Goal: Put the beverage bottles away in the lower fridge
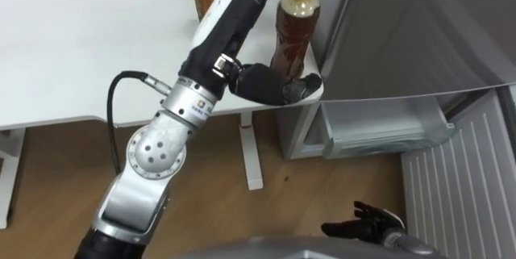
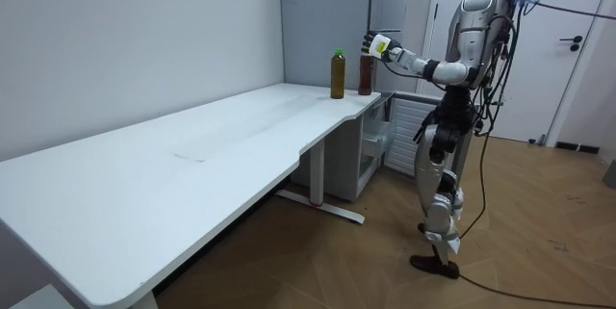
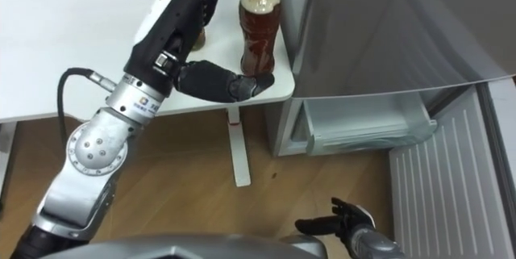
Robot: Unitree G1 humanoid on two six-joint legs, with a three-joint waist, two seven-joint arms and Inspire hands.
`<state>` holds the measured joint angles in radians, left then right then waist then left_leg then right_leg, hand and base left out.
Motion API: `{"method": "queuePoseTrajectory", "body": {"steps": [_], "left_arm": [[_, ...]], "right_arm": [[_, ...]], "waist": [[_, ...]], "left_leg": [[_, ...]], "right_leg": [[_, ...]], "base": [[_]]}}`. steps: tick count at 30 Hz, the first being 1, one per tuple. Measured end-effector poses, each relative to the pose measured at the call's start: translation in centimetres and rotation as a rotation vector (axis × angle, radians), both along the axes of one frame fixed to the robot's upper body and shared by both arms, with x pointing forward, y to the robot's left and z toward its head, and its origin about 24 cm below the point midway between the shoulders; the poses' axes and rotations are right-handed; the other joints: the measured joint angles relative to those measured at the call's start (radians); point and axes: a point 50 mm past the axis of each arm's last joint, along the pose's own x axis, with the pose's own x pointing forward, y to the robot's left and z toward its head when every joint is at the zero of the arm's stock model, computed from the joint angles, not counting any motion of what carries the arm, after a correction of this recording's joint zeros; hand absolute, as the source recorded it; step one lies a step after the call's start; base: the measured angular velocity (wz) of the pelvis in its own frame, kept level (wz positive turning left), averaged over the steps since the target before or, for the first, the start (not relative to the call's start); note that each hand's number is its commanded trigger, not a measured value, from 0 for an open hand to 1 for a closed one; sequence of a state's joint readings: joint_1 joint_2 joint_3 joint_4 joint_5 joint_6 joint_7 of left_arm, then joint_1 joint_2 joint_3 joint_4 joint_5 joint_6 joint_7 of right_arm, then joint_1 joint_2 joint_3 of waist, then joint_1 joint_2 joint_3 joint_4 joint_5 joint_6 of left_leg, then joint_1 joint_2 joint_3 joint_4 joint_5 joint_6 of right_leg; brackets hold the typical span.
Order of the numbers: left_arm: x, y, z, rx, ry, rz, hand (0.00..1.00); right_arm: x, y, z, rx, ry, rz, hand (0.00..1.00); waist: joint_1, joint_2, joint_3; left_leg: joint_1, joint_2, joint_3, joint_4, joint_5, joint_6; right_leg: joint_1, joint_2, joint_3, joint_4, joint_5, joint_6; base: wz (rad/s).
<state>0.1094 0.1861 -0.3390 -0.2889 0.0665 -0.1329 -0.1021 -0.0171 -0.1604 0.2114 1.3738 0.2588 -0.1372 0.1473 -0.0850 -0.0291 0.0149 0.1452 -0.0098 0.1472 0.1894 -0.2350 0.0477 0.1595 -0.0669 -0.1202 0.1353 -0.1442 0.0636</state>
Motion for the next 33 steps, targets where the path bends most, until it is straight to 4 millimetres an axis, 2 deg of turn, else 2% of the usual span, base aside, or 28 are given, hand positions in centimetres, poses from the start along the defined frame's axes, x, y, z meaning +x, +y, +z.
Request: {"method": "queuePoseTrajectory", "body": {"steps": [5, 8, 15, 33], "left_arm": [[0.3, 0.3, -1.8, -0.004, 0.096, 0.008, 0.00], [0.3, 0.3, -2.2, -0.016, 0.132, -0.004, 0.00], [0.3, 0.3, -2.3, -0.086, 0.186, -0.040, 0.00], [0.6, 0.8, -2.9, -0.137, 0.235, -0.018, 0.00]], "right_arm": [[0.1, 0.0, 0.0, 0.004, 0.005, -0.005, 0.00], [0.1, 0.1, 0.0, 0.006, 0.012, -0.005, 0.00], [0.3, 0.3, 0.0, -0.005, 0.009, 0.019, 0.00], [0.2, 0.4, 0.0, -0.031, 0.001, 0.013, 0.00]], "waist": [[-0.001, 0.000, 0.0000], [0.001, -0.001, -0.0006], [0.004, -0.008, -0.0025], [0.006, -0.007, -0.0038]], "left_leg": [[0.000, 0.001, 0.007, -0.003, 0.000, 0.000], [0.001, 0.001, 0.008, -0.005, 0.000, 0.000], [0.002, 0.001, 0.008, -0.007, 0.000, 0.000], [0.005, 0.004, 0.015, -0.001, 0.000, 0.000]], "right_leg": [[-0.003, 0.001, 0.010, 0.001, 0.000, 0.000], [-0.004, 0.002, 0.013, 0.000, 0.000, 0.000], [-0.006, 0.004, 0.035, -0.001, 0.000, 0.000], [-0.002, 0.007, 0.042, 0.000, 0.000, 0.000]], "base": [[-0.04], [0.00], [0.00], [0.00]]}}
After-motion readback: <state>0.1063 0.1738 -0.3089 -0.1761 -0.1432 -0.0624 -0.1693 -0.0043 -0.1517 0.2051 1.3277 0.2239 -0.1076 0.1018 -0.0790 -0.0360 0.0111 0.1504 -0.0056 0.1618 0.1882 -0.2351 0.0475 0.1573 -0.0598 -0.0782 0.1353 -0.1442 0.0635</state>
